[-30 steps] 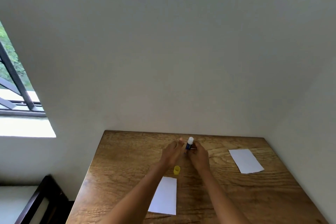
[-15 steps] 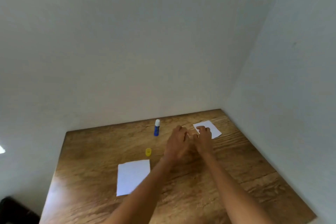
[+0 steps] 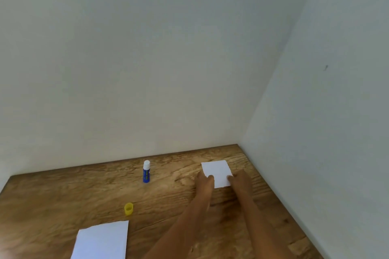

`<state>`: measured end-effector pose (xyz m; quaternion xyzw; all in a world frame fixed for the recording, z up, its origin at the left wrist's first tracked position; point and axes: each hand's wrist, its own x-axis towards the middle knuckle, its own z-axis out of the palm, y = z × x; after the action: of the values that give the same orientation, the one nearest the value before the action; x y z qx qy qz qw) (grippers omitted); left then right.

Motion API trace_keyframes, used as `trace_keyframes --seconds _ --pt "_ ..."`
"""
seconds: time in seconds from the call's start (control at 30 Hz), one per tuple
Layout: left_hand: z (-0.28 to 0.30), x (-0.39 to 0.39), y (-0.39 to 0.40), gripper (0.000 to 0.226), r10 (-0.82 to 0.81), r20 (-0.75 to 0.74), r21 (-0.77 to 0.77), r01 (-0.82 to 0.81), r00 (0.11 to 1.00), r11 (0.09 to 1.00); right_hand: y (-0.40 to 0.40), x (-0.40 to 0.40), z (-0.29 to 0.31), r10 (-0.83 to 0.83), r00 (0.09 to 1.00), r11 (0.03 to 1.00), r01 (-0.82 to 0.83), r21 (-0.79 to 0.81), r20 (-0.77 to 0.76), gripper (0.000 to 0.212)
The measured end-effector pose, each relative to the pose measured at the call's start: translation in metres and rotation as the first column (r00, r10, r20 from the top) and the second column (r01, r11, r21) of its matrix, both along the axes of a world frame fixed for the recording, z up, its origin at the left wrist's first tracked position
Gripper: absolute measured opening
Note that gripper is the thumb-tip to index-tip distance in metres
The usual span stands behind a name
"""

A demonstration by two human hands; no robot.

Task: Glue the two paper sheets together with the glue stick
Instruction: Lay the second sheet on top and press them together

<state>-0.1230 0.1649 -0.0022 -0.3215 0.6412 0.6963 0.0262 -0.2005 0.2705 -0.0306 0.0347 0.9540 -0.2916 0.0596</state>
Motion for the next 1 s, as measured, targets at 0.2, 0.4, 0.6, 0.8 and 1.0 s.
trace_keyframes --seconds 0.2,0.4,0.6,0.8,1.0 --pt "-0.006 0.007 -0.004 0.038 0.148 -0.027 0.164 -0.142 0.989 0.976 0.006 0.008 0.004 -0.077 0.997 0.996 0.077 -0.038 0.010 0.039" --pt "-0.003 0.037 0.001 0.027 0.080 0.031 0.053 -0.081 0.996 0.995 0.001 0.048 0.009 -0.084 0.990 0.996 0.084 0.007 0.114 0.031" --pt "-0.001 0.079 -0.012 0.026 0.098 0.044 0.087 -0.101 0.994 0.991 -0.009 0.101 0.016 -0.127 0.987 0.985 0.138 -0.108 0.100 0.042" --pt "0.011 0.074 -0.012 0.038 0.049 0.006 0.338 -0.048 0.999 0.940 0.000 0.084 0.029 -0.112 0.994 0.992 0.112 -0.055 0.007 0.041" --pt "0.008 0.038 0.000 0.043 0.124 0.002 0.462 -0.110 0.992 0.880 0.013 0.041 0.020 -0.128 0.988 0.988 0.135 -0.076 0.092 0.037"
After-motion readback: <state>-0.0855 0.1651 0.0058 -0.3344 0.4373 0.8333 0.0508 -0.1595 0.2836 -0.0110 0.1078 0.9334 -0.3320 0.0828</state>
